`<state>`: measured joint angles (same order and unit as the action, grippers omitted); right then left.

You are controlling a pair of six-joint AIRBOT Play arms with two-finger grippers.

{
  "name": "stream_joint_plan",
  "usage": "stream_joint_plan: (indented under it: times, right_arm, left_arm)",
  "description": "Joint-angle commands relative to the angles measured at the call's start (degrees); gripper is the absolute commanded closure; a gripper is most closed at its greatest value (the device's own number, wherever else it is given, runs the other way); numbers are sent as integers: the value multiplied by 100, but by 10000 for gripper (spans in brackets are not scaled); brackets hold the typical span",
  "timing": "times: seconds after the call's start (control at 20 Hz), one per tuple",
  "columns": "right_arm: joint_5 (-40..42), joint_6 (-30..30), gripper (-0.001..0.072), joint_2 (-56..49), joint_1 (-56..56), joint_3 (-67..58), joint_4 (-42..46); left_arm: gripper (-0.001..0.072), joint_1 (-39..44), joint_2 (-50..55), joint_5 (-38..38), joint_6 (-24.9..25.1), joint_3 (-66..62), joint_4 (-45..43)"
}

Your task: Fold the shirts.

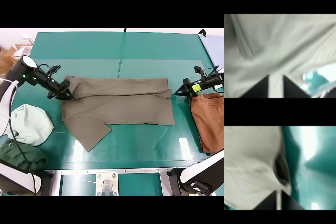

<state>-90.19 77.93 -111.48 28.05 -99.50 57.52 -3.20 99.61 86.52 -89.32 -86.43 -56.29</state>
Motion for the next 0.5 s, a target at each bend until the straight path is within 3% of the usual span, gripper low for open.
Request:
stream_joint_plan:
  times: [0.0,0.2,0.4,0.45]
  right_arm:
    - [-350,424,697,627,83,481,704]
    - [28,459,697,2186,109,2465,944]
    - [1104,835,696,4155,190,4872,935]
    - [1541,898,696,4601,188,5392,901]
  left_arm:
    - [680,-17,-402,776,-35,57,-424]
    - [681,-17,-2022,546,-68,1141,-1115]
    - [676,-17,-4232,-494,-212,3528,-1051]
    - [404,-17,-4664,-721,-234,4074,-1005]
